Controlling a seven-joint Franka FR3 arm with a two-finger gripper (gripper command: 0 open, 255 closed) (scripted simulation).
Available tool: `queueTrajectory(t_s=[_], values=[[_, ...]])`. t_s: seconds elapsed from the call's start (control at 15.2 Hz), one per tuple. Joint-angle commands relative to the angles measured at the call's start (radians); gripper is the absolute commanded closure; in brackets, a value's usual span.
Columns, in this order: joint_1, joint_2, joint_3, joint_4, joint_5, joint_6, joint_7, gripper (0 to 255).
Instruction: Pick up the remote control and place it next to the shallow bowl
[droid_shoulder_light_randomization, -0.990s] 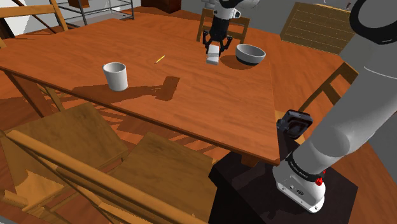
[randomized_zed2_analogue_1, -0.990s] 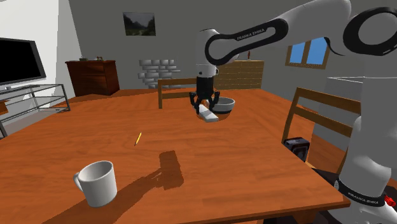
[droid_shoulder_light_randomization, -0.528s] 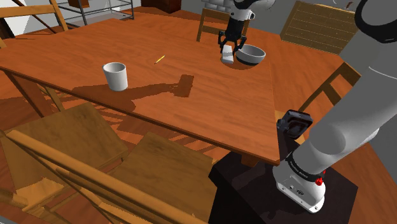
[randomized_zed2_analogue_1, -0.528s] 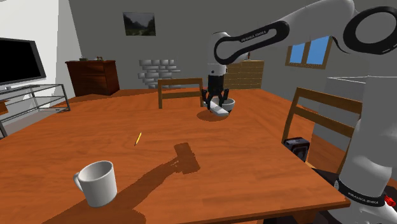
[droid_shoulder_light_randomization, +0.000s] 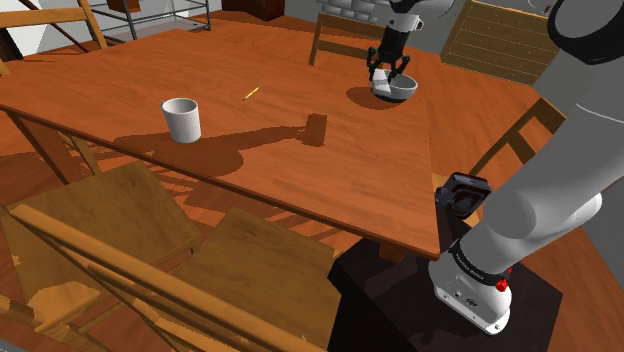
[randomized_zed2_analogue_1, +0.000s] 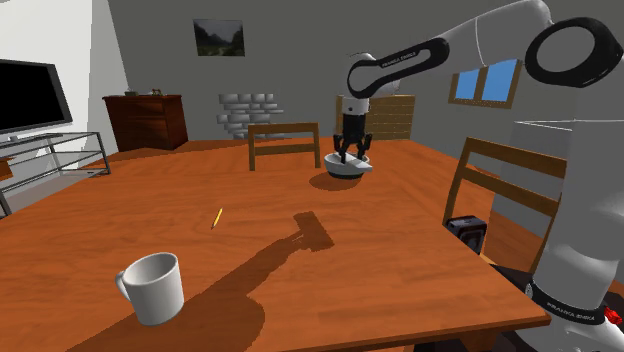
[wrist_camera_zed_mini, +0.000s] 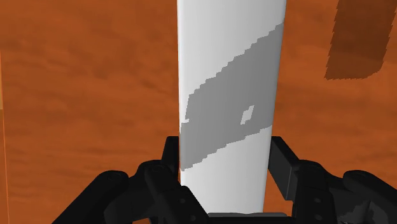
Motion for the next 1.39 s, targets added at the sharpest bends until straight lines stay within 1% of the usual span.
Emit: queueTrajectory(t_s=[0.0, 0.66, 1.32], values=[[-0.028, 0.012, -0.021, 0.012, 0.003, -0.001, -0.052, 255], [-0.028, 0.039, -0.021, -0.087, 0.003, 0.126, -0.054, 255], [-0.028, 0.086, -0.021, -0.163, 0.004, 0.249, -0.055, 255]])
